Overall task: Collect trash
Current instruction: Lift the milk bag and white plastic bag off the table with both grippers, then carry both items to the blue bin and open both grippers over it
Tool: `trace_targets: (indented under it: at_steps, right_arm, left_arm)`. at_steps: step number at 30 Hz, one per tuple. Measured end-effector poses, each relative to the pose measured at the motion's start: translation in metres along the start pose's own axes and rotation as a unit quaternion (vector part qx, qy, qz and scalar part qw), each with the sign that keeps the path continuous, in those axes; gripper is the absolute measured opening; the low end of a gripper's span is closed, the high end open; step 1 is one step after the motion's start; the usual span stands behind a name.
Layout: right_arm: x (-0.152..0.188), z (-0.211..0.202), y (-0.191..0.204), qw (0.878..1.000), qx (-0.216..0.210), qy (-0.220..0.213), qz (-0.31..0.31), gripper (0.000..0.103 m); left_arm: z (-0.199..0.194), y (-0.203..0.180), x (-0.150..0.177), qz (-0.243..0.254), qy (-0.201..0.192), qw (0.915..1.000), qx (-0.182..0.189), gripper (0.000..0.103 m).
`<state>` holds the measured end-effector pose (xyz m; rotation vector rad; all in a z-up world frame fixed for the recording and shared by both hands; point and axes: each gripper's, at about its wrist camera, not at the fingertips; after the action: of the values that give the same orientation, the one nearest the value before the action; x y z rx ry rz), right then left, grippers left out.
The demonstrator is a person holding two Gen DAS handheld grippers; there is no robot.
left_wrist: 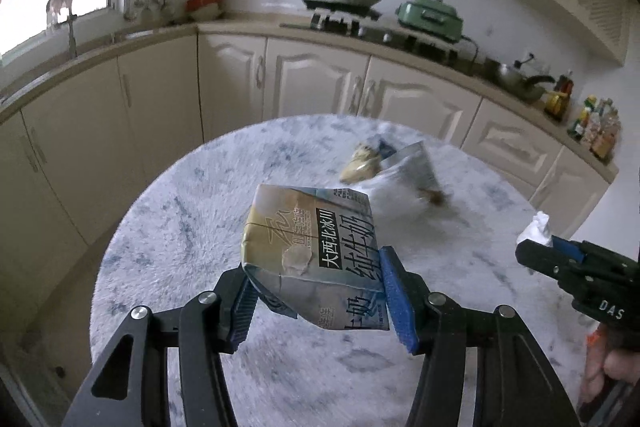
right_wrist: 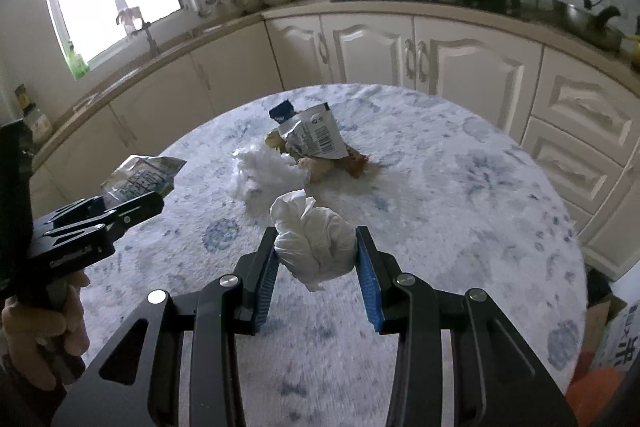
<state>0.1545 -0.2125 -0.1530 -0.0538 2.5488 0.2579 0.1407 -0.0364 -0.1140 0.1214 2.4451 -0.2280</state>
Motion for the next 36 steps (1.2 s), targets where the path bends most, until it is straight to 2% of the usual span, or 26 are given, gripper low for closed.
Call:
trace_targets:
  at_steps: [8, 15, 26, 29, 36]
  right_arm:
    - [0.015, -0.052, -0.010, 0.999, 0.001, -0.047, 0.010, 0.038]
    - [0.026, -0.097, -0.032, 0.996, 0.016, -0.084, 0.026, 0.038]
    - [0.049, -0.158, -0.080, 0.988, 0.055, -0.129, 0.067, 0.038]
    - [0.056, -0.175, -0.099, 0.984, 0.079, -0.139, 0.081, 0.038]
    - [0.076, -0.203, -0.160, 0.970, 0.131, -0.152, 0.136, 0.038]
  left_arm:
    - [-0.052, -0.044, 0.019, 0.016, -0.052, 0.9985, -0.001, 0.053]
    - [-0.085, -0.087, 0.034, 0.041, -0.090, 0.9949, 0.020, 0.053]
    - [-0.094, -0.141, 0.047, 0.078, -0.113, 0.9879, 0.072, 0.053]
    - [-0.088, -0.153, 0.045, 0.094, -0.115, 0.9848, 0.089, 0.053]
    - [-0.057, -0.207, 0.030, 0.151, -0.103, 0.9736, 0.136, 0.053]
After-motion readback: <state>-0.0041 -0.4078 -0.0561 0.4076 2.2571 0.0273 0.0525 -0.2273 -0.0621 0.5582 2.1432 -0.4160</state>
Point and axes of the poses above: each gripper's, at about its wrist camera, not at the fingertips, and z roughly the way its jaws point, y to its left, x to its underside, and after that the axes turned 9 degrees about y, right-handed
